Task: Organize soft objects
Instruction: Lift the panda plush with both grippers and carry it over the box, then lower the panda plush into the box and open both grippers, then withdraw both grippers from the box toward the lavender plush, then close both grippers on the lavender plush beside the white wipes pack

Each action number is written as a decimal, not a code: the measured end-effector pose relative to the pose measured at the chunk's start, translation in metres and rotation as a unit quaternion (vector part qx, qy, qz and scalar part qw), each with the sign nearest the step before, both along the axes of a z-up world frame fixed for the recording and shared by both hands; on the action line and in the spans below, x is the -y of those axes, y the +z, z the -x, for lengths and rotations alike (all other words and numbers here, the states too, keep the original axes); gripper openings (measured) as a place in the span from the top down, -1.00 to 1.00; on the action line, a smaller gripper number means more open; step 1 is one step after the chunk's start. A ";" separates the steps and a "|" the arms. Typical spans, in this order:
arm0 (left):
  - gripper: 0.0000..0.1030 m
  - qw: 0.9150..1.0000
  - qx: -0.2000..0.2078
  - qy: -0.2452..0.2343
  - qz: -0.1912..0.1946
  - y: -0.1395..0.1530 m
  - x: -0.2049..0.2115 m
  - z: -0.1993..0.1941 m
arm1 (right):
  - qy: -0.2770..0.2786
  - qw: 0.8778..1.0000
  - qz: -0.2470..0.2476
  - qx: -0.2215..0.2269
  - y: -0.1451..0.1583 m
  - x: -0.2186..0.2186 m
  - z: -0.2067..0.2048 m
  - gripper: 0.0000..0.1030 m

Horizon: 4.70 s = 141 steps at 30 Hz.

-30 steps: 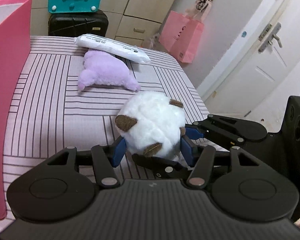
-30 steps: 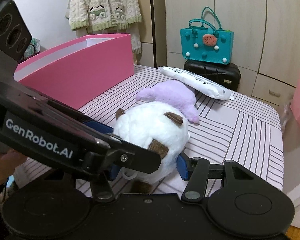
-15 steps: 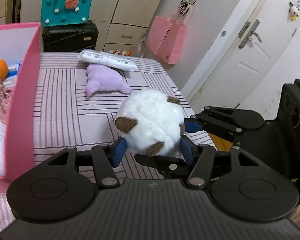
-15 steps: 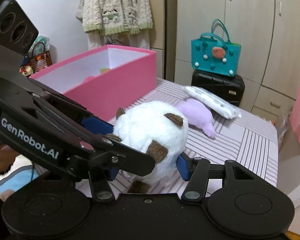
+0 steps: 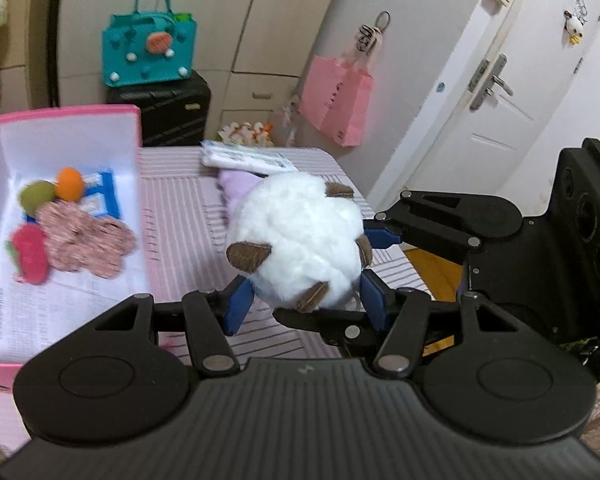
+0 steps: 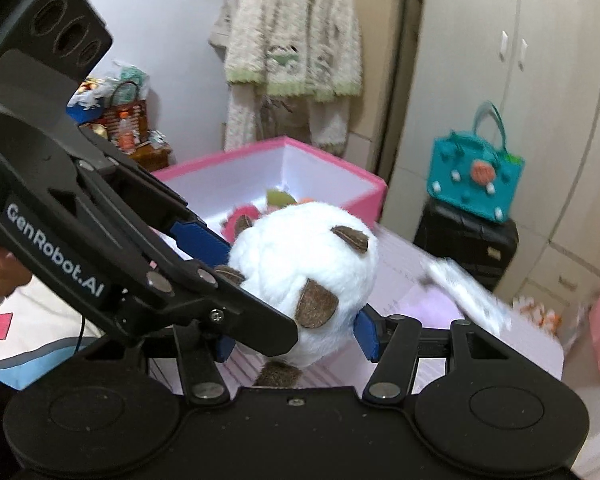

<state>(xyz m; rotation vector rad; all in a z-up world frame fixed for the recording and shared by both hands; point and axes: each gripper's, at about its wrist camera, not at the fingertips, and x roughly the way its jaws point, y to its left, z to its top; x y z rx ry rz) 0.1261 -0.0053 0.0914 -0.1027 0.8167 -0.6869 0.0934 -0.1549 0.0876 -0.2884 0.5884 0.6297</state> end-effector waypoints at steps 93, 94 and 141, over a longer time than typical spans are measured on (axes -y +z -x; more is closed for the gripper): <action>-0.29 0.989 0.135 0.051 -0.018 0.001 0.053 -0.018 | -0.089 0.980 -0.146 -0.098 0.003 0.132 -0.087 -0.27; -0.30 0.990 0.135 0.047 -0.020 -0.006 0.060 -0.020 | -0.093 0.978 -0.156 -0.106 -0.004 0.138 -0.090 -0.27; -0.18 0.980 0.069 0.186 -0.012 -0.165 0.126 -0.146 | -0.141 0.922 -0.268 -0.241 -0.156 0.153 -0.202 -0.15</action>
